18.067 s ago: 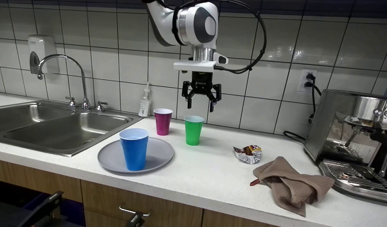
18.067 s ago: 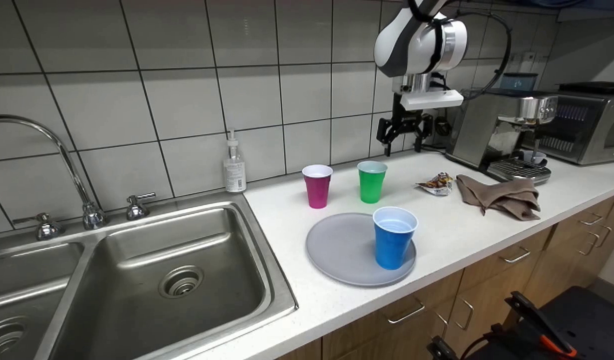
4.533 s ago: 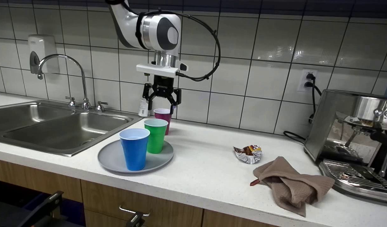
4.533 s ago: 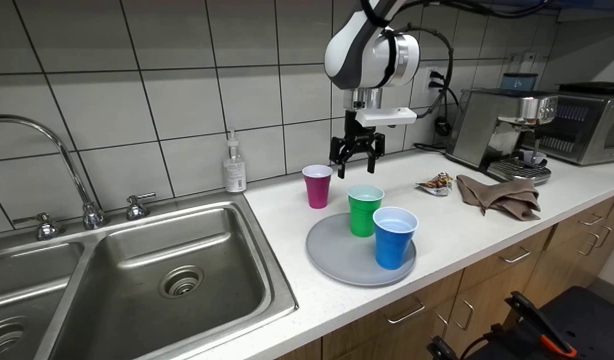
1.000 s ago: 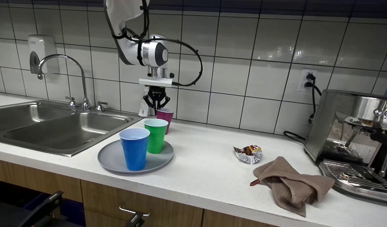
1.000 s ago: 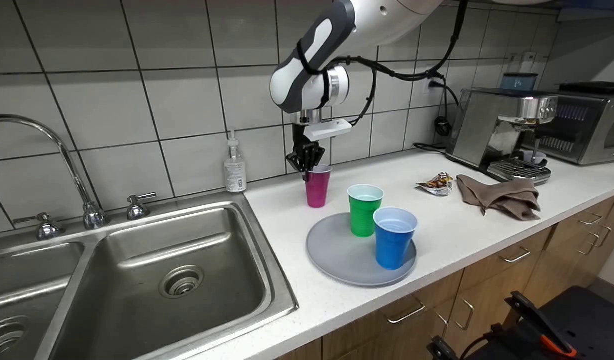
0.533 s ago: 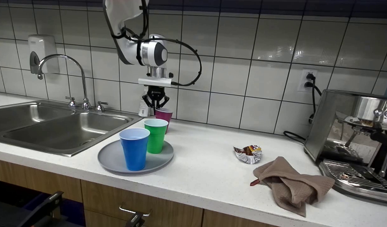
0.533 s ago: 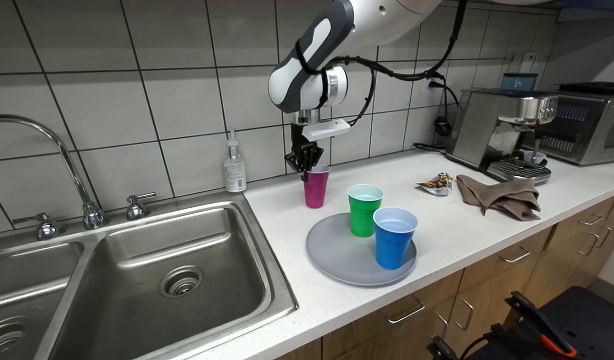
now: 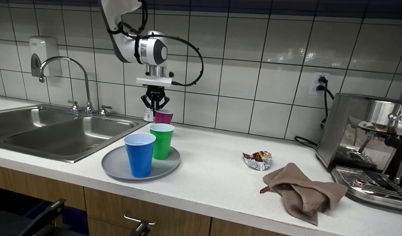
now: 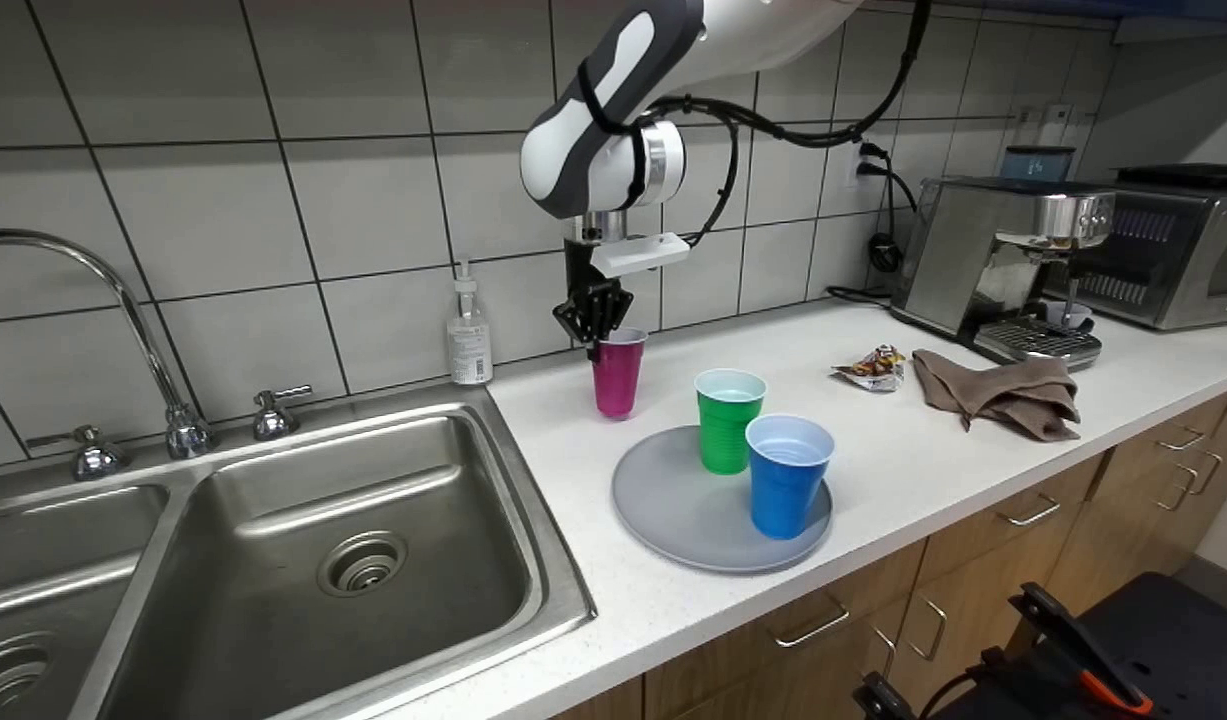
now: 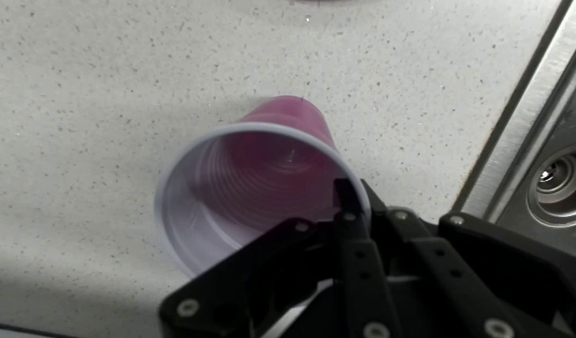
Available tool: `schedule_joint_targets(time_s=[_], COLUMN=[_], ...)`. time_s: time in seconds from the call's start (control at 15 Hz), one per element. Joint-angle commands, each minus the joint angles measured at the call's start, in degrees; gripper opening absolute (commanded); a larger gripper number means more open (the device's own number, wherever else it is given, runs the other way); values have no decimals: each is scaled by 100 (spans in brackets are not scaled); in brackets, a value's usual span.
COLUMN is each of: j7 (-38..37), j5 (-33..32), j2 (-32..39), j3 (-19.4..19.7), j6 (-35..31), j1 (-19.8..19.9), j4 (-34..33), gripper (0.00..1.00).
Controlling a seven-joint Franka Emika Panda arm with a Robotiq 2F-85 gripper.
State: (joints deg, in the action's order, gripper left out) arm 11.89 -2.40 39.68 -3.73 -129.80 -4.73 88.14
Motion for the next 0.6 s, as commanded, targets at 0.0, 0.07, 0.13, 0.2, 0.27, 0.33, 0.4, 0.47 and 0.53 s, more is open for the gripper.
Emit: schedule_joint_targets(time_s=[0.0, 0.07, 0.13, 0.2, 0.27, 0.33, 0.4, 0.47, 0.53], j7=[-36, -38, -45, -50, -50, -53, -49, -40, -33], j5=[-119, -132, -142, -157, -169, -182, -196, -205, -193], j2=[-593, -704, -813, -915, -1020, -1121, -1225, -1316, -1401], j3=[-61, -64, -66, -64, -65, -67, -73, -80, -98], j6=[-246, -287, -347, -400, -466, -511, -549, -584, -626], j1=[-28, -51, -72, -94, -115, -138, -158, -168, -174], j4=[730, 871, 1023, 1163, 1321, 1464, 1614, 1740, 1865], gripper=[1, 1, 1, 1, 1, 1, 1, 1, 1])
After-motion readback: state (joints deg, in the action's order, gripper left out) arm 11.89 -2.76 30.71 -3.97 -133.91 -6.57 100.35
